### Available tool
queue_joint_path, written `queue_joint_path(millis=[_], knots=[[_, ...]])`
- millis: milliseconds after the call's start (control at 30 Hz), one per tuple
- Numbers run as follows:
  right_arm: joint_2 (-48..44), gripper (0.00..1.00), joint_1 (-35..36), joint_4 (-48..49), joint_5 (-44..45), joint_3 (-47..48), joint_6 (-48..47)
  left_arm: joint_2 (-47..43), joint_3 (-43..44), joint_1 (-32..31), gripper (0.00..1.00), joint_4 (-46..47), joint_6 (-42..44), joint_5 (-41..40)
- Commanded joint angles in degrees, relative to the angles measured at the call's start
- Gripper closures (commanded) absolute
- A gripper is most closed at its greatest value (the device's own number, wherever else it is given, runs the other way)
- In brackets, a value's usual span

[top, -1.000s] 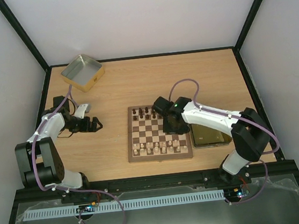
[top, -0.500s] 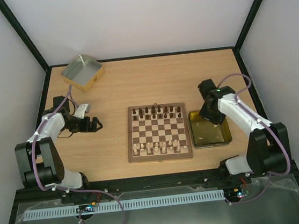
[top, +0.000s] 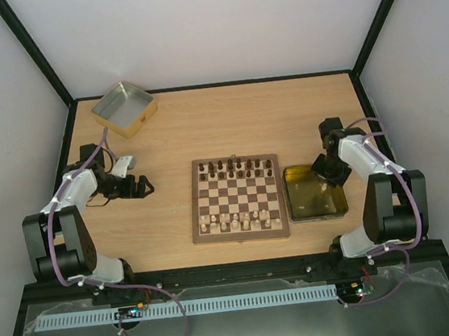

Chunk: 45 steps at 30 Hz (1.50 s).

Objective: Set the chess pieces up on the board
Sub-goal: Pick up the chess piece from the storage box.

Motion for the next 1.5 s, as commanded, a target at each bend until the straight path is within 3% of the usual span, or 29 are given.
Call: queue_joint_path(millis=[0,300,700,900,1200,1467], knots=[[1.68,0.76,-1.0,2.4,-1.06,-1.25,-1.11,-1.15,1.27,0.59,0.01,-0.97,0.37,0.75],[3.62,0.77,-1.55,3.86,-0.06,-1.9,-0.87,-0.77,1.33,0.53,0.01,-1.06,0.53,0.82],[3.57,0.97,-1.64,4.5,1.64,-3.61,-1.72,-0.33,1.47,0.58,0.01,-1.14,0.54,0.88],[-0.83,0.98,-0.78,0.82,1.56,-1.5,-2.59,-0.42,1.45,0.57,0.01,-1.14,0.55,0.92],[-7.75,0.98,14.61,-5.15,2.36,0.59,1.95,-0.47,1.42,0.59,0.01,-1.06,0.46,0.79],[-6.96,0.98,31.07,-6.12,0.02,0.68,7.08,-0.35,1.47,0.54,0.01,-0.98,0.4,0.67]])
